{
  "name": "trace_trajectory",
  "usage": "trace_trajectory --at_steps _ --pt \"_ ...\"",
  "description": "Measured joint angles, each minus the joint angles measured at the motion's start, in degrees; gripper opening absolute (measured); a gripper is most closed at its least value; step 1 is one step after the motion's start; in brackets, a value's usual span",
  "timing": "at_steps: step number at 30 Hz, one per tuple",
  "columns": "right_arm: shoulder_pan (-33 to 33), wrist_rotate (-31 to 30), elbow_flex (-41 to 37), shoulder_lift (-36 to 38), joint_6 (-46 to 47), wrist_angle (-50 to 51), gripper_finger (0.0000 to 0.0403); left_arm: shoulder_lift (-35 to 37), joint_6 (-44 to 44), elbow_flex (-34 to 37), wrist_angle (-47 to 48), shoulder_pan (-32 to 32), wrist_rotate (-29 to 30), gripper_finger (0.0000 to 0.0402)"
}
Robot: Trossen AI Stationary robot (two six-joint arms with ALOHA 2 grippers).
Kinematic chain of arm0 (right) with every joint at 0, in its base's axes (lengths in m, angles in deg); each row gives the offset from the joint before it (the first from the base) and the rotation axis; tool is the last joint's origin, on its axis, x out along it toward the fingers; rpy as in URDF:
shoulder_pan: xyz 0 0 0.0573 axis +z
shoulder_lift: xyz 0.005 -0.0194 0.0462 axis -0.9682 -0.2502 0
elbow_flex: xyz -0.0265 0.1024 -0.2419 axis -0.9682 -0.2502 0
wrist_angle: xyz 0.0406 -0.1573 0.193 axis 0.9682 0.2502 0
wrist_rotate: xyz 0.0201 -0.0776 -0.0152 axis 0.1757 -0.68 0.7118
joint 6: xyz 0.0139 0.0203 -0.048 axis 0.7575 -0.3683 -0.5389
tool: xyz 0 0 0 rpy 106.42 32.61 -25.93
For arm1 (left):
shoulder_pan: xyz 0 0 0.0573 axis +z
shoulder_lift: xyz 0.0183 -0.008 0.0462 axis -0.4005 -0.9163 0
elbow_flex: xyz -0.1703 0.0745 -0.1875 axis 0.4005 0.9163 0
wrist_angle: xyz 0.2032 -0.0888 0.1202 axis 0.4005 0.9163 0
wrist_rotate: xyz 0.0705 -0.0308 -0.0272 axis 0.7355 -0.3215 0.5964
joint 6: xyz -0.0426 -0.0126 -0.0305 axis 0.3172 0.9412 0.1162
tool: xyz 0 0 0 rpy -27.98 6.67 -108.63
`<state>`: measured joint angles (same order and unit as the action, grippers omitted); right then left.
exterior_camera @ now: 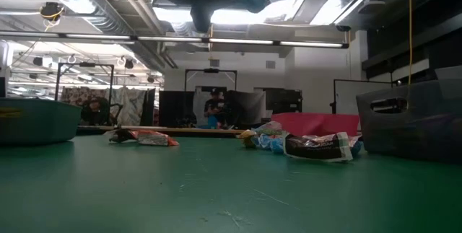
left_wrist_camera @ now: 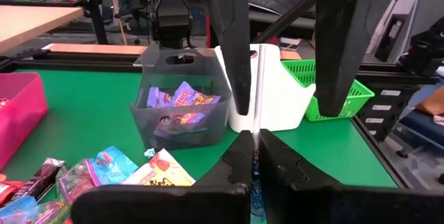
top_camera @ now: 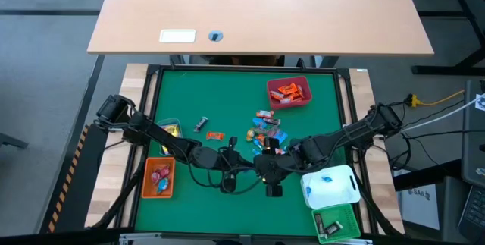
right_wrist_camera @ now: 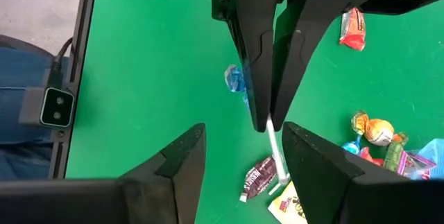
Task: Sort candy
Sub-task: Put the blue candy into the white bin
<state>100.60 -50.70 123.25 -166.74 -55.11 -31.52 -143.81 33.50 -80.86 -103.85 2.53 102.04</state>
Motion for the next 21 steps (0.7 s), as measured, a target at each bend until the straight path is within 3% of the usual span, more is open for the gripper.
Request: trace_trajectory --at_steps 15,21 --pt "-0.05 -0.17 0.0 0.0 -0.01 0.25 0.0017 -0.04 0.0 0.0 -0.73 -0.04 -0.41 0.0" --pt "-0.04 -0.15 0.0 0.0 -1.49 0.28 0.0013 -0.04 0.02 0.0 -0.95 -0.04 -0.61 0.0"
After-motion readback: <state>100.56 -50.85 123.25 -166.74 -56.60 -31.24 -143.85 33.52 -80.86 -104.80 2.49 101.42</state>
